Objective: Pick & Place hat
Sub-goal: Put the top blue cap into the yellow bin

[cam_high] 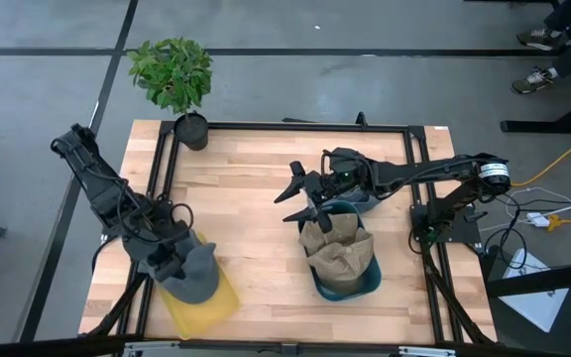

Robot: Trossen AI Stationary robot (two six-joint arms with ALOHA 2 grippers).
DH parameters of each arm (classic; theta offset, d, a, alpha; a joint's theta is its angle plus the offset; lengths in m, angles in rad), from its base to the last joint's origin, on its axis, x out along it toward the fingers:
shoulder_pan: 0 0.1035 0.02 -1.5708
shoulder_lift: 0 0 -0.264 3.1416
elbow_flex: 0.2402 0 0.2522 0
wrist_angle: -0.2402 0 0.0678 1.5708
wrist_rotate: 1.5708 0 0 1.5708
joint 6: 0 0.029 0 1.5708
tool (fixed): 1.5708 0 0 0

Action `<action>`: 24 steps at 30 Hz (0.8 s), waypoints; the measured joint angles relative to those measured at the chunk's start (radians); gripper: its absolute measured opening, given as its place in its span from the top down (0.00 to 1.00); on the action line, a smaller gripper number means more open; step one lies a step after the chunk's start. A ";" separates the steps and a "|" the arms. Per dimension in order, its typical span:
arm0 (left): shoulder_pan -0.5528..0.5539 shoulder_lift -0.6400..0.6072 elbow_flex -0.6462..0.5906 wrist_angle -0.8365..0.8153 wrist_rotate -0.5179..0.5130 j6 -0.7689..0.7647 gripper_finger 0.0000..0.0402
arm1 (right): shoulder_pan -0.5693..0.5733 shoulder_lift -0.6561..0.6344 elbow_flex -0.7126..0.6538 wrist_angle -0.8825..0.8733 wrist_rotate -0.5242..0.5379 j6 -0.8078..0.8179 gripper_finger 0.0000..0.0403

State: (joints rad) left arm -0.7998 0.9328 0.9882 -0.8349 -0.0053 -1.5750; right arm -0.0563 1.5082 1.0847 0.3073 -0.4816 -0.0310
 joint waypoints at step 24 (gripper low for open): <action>-0.077 0.051 0.000 -0.339 0.027 -0.056 0.87 | 0.000 0.000 0.000 -0.022 0.000 -0.052 0.38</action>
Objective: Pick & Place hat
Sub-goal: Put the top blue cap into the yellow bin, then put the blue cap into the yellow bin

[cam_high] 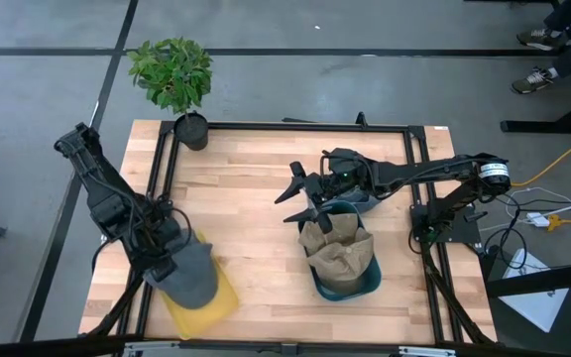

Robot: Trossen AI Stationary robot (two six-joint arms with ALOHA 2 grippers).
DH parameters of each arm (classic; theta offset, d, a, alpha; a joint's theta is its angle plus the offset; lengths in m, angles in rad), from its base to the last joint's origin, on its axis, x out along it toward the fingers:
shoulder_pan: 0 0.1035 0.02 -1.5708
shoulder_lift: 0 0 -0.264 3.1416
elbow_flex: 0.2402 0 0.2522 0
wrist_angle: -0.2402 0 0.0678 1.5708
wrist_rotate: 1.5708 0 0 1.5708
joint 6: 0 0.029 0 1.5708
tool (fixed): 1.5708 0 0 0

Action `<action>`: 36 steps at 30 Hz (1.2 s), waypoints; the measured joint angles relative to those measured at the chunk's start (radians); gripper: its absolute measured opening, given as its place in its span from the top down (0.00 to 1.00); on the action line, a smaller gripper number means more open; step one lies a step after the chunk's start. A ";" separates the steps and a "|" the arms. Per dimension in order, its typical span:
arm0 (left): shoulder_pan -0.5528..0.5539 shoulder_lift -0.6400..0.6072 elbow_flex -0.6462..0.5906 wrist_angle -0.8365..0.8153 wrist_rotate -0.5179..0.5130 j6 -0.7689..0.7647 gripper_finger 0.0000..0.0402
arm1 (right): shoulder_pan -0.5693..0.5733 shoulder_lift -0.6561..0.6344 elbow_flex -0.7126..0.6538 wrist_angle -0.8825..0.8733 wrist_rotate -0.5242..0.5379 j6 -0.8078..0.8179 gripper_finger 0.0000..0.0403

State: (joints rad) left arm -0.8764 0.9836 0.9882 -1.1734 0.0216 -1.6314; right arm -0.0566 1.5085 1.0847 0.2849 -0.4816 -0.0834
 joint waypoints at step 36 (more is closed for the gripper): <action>0.002 -0.186 0.000 -0.141 0.039 0.150 0.57 | 0.000 0.000 0.000 -0.021 0.099 -0.005 0.38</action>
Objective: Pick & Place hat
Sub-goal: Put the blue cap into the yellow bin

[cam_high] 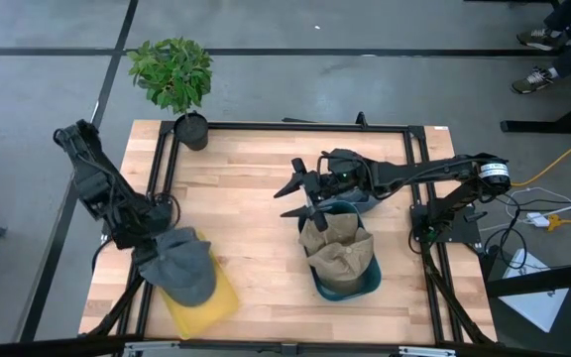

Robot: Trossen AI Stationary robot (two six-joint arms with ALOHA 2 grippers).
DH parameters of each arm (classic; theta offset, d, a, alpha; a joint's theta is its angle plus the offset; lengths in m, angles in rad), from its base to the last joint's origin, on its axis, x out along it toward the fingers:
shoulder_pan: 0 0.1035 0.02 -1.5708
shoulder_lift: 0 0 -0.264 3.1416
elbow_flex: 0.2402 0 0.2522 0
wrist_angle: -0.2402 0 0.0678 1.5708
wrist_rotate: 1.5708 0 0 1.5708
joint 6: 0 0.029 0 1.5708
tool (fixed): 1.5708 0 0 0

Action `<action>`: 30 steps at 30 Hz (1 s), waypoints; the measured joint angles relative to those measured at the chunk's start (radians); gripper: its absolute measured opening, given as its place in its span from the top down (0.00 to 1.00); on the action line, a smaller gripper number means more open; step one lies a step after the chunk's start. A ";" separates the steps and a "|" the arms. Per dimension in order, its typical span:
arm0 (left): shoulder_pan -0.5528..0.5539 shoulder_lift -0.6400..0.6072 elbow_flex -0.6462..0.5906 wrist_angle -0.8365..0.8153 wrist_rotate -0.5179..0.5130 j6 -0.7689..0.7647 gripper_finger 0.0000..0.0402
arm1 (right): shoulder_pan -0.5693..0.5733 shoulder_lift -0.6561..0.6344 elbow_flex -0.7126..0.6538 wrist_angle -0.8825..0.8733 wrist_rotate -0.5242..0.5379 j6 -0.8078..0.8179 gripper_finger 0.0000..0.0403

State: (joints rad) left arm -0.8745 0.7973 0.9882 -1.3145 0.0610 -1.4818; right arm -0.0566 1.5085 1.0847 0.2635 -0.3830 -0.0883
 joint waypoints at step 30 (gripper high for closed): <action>0.011 -0.116 0.000 0.421 -1.032 0.831 0.62 | -0.109 -0.224 0.000 -0.833 0.592 0.428 0.38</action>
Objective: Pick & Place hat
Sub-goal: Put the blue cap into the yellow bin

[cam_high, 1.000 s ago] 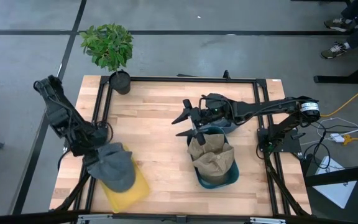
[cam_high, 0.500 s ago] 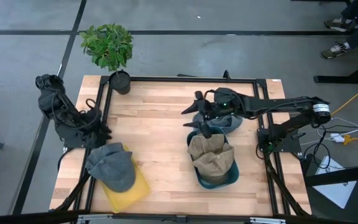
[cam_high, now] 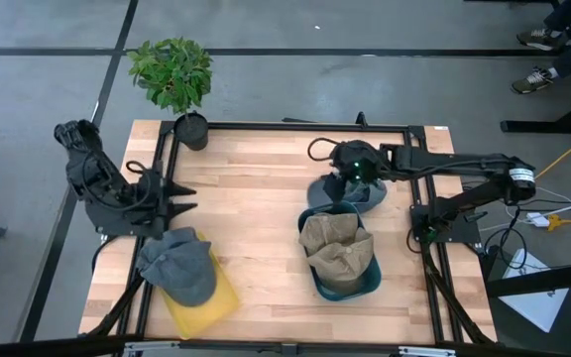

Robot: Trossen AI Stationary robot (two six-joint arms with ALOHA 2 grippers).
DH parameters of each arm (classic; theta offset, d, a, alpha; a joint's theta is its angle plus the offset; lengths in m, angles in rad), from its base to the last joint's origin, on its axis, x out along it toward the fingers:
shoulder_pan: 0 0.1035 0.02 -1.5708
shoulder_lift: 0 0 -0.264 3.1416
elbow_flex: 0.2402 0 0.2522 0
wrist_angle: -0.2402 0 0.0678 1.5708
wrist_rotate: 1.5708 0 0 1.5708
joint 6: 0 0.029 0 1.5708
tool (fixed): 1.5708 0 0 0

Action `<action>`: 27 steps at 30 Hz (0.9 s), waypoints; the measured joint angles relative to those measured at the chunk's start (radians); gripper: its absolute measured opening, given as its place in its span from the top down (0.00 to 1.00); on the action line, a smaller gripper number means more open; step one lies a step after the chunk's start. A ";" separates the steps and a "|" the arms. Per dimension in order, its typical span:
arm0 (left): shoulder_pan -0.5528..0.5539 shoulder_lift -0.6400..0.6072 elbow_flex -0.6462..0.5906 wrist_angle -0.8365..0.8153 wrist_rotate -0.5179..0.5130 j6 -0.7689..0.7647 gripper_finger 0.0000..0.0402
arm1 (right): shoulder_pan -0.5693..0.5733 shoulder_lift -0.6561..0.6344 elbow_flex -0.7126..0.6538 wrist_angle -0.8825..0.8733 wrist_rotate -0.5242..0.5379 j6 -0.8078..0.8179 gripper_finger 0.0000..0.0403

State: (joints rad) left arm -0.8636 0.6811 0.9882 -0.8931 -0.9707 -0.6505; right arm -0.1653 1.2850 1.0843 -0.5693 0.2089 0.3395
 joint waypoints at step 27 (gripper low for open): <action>0.623 0.340 0.000 0.405 0.605 0.471 0.72 | -0.119 0.003 -0.011 -0.555 -0.001 0.177 0.38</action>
State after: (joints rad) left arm -0.2410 1.0212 0.9878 -0.4879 -0.3660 -0.1790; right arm -0.2844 1.2878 1.0729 -1.1247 0.2075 0.5168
